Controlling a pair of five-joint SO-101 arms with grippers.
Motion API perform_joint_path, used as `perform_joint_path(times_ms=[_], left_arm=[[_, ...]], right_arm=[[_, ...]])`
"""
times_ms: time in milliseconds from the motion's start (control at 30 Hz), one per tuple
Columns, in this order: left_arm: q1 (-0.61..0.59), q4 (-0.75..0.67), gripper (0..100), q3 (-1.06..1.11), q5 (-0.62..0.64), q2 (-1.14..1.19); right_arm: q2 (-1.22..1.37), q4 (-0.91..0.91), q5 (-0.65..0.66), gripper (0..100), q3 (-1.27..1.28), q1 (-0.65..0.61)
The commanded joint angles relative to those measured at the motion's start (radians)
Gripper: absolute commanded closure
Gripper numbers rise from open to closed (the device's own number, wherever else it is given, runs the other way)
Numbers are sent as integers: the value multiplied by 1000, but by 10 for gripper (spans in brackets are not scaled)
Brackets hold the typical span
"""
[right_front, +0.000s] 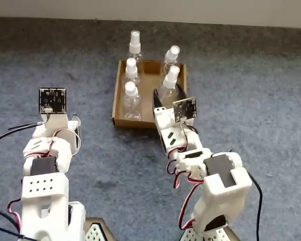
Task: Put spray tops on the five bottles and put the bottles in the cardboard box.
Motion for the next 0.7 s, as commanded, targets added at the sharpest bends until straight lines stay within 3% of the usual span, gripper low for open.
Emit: perform_joint_path(times_ms=[0,667], left_arm=[[-12,-15,861,-5,9,-15],[-12,-15,861,-5,9,-15]], right_arm=[[-33,-22,5,826,-35,4],[-145,77,-3,808,35,19]])
